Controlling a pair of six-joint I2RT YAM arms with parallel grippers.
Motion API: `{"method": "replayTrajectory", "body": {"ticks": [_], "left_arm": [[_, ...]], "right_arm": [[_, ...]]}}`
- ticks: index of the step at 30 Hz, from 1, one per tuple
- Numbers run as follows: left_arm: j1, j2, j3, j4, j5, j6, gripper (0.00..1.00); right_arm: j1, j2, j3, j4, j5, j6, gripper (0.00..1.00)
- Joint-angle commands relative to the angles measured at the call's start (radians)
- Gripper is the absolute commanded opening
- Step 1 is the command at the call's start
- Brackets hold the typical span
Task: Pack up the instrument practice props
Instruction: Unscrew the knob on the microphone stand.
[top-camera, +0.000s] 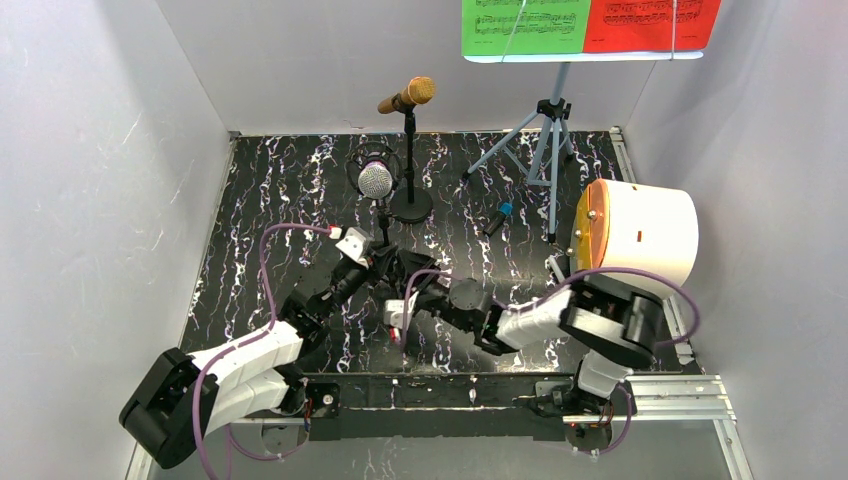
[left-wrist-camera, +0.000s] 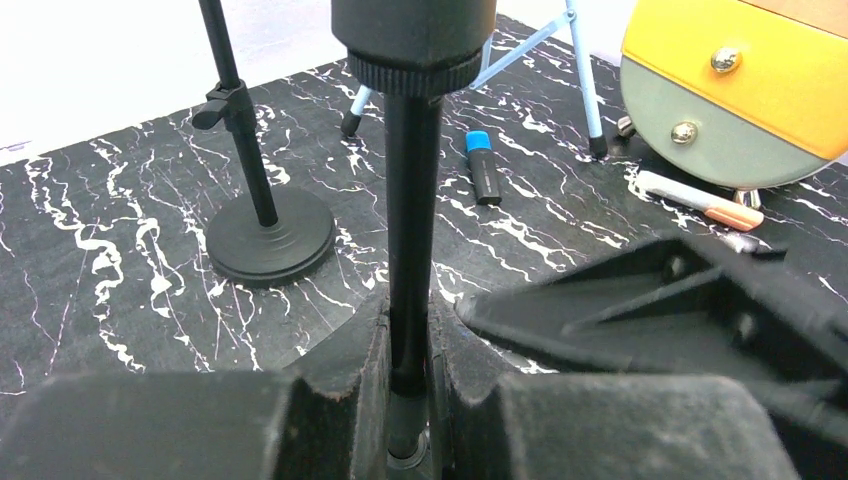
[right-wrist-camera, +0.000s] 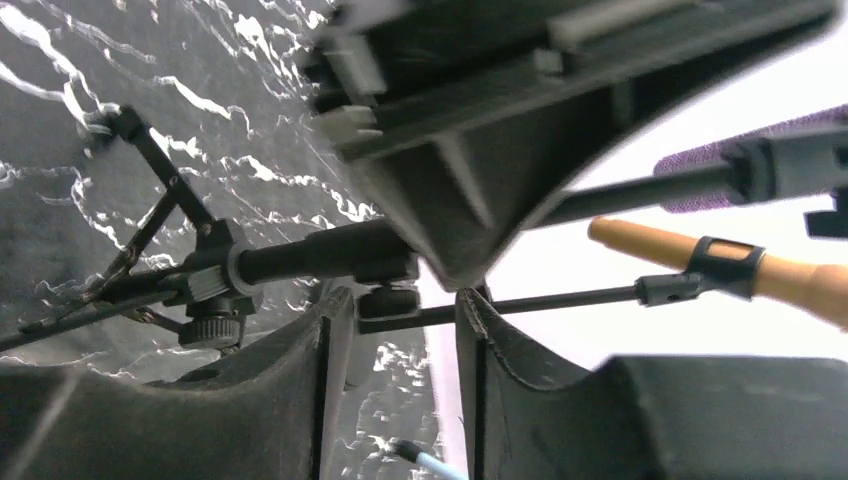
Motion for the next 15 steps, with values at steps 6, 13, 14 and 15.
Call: {"method": "replayTrajectory", "body": {"ticks": [6,13,14,15], "left_arm": [[-0.011,0.017,0.007,-0.065,0.038,-0.013,0.0],[-0.011,0.016,0.007,-0.065,0.038,-0.013,0.0],[-0.012,0.014,0.006,-0.065,0.038,-0.013,0.0],[-0.011,0.013,0.005,-0.065,0.037,-0.012,0.0]], "right_arm": [[-0.134,-0.279,0.052,-0.324,-0.255,0.867,0.73],[-0.303,-0.308,0.061,-0.297,-0.515,1.459,0.79],[-0.322,-0.299,0.062,-0.28,-0.536,1.537,0.78],[-0.338,-0.288,0.065,-0.261,-0.555,1.614,0.79]]}}
